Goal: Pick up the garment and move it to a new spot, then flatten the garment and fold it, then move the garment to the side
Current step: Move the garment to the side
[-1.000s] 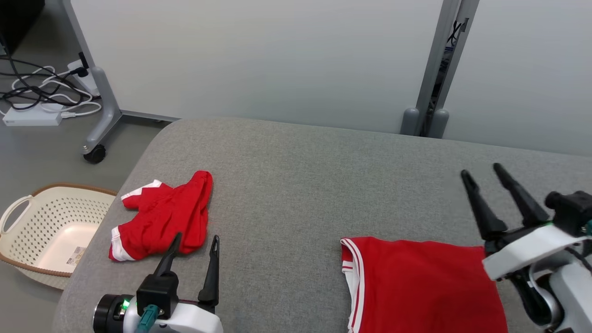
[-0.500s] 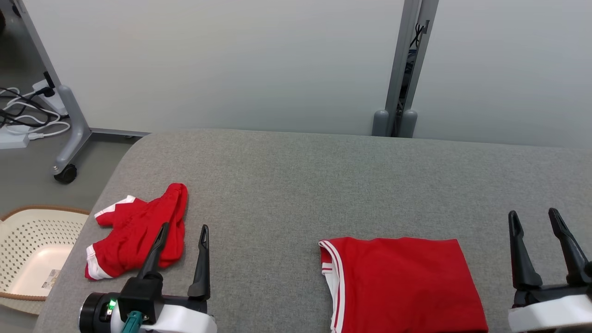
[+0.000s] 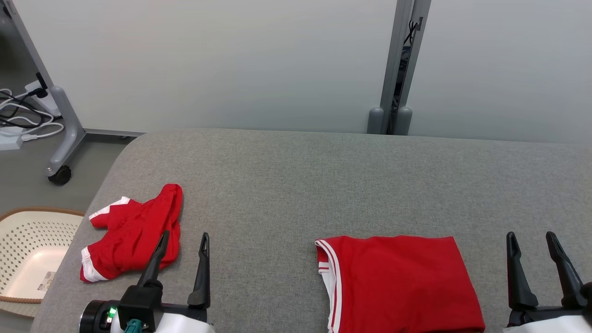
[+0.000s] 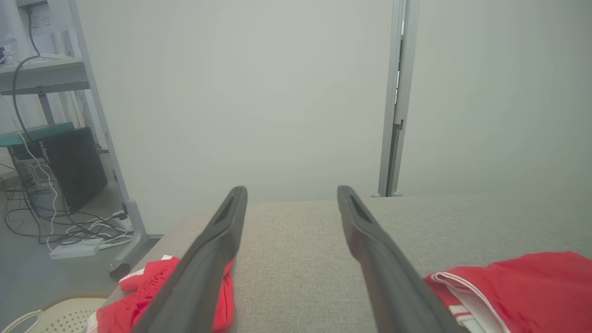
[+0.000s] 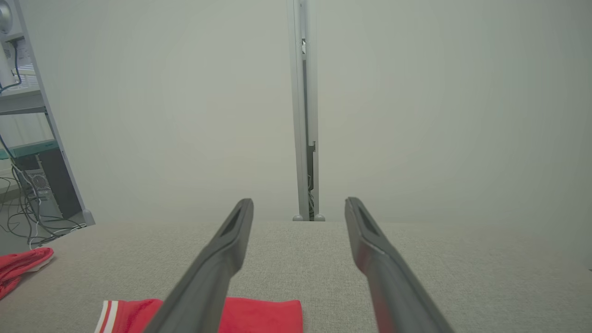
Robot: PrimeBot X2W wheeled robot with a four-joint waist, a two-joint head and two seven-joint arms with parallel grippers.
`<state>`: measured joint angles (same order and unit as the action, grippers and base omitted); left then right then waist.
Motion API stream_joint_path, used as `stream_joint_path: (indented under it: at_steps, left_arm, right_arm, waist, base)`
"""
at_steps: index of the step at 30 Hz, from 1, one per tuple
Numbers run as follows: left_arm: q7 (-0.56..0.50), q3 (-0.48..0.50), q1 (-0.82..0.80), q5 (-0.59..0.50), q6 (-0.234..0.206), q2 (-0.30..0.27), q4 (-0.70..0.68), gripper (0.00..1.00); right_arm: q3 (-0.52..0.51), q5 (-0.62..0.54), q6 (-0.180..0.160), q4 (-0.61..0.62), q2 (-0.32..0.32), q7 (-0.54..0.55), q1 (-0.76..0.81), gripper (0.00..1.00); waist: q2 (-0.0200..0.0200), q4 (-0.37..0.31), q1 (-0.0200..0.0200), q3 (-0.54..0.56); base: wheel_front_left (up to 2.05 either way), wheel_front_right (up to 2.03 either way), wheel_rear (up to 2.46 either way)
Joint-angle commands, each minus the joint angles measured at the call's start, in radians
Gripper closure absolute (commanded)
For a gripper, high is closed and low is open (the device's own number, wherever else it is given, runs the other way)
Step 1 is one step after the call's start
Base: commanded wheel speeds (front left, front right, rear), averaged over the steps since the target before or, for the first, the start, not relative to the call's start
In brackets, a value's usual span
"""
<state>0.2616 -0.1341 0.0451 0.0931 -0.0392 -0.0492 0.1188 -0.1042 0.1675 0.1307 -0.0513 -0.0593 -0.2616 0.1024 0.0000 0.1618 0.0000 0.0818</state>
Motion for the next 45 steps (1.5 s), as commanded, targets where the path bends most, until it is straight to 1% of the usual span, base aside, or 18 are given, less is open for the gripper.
stream_joint_path:
  at_steps: [1,5,8,13,15,19,23,28,31,34,40,44,45]
  left_arm:
    - [0.004,-0.001,0.002,0.001,0.005,-0.003,0.004,0.00]
    - [0.004,-0.010,-0.001,0.003,0.014,-0.003,0.018,0.00]
    - [0.004,-0.016,0.000,0.007,0.020,-0.003,0.030,0.00]
    - [0.004,-0.037,0.002,0.002,0.035,-0.003,0.051,0.00]
    - [0.004,-0.042,-0.012,-0.003,0.042,-0.004,0.047,0.00]
    - [0.004,-0.046,-0.027,-0.018,0.056,-0.003,0.047,0.00]
    - [0.004,-0.043,-0.043,-0.027,0.068,-0.003,0.049,0.00]
    - [0.004,-0.051,-0.068,-0.031,0.077,-0.003,0.048,0.00]
    - [0.004,-0.052,-0.076,-0.031,0.081,-0.004,0.053,0.00]
    - [0.004,-0.053,-0.086,-0.030,0.083,-0.003,0.056,0.00]
    - [0.004,-0.053,-0.099,-0.029,0.083,-0.003,0.055,0.00]
    - [0.004,-0.055,-0.097,-0.025,0.077,-0.003,0.055,0.00]
    - [0.004,-0.055,-0.097,-0.025,0.077,-0.003,0.055,0.00]
  right_arm:
    - [-0.003,0.002,0.000,-0.007,0.001,-0.005,0.000,0.00]
    - [-0.001,0.038,0.000,-0.053,0.003,-0.005,-0.001,0.00]
    - [0.008,0.057,0.000,-0.090,-0.007,-0.005,-0.012,0.00]
    - [0.067,0.111,0.000,-0.187,-0.065,0.006,-0.041,0.00]
    - [0.122,0.147,0.000,-0.233,-0.104,0.059,-0.060,0.00]
    - [0.234,0.240,0.000,-0.283,-0.191,0.154,-0.109,0.00]
    - [0.289,0.360,0.000,-0.325,-0.250,0.240,-0.163,0.00]
    - [0.333,0.468,0.000,-0.384,-0.301,0.313,-0.227,0.00]
    - [0.362,0.539,0.000,-0.412,-0.314,0.344,-0.259,0.00]
    - [0.391,0.581,0.000,-0.447,-0.337,0.368,-0.288,0.00]
    - [0.462,0.621,0.000,-0.507,-0.357,0.380,-0.331,0.00]
    - [0.518,0.646,0.000,-0.536,-0.352,0.404,-0.344,0.00]
    - [0.518,0.646,0.000,-0.536,-0.352,0.404,-0.344,0.00]
  waist:
    - [0.0000,0.000,0.0000,0.000]
    - [0.0000,0.004,0.0000,0.000]
    - [0.0000,0.007,0.0000,-0.002]
    - [0.0000,0.010,0.0000,-0.013]
    - [0.0000,0.012,0.0000,-0.025]
    - [0.0000,0.019,0.0000,-0.054]
    - [0.0000,0.031,0.0000,-0.089]
    - [0.0000,0.056,0.0000,-0.137]
    - [0.0000,0.070,0.0000,-0.156]
    - [0.0000,0.081,0.0000,-0.167]
    - [0.0000,0.096,0.0000,-0.177]
    - [0.0000,0.096,0.0000,-0.179]
    - [0.0000,0.096,0.0000,-0.179]
  base:
    - [0.00,0.00,0.00]
    - [0.00,0.00,0.00]
    - [0.00,0.00,0.00]
    - [0.00,0.00,0.00]
    - [0.00,0.00,0.00]
    - [0.00,0.00,0.00]
    - [0.00,0.00,0.00]
    - [0.00,0.00,0.00]
    - [0.00,0.00,0.00]
    - [0.00,0.00,0.00]
    - [0.00,0.00,0.00]
    - [0.00,0.00,0.00]
    - [0.00,0.00,0.00]
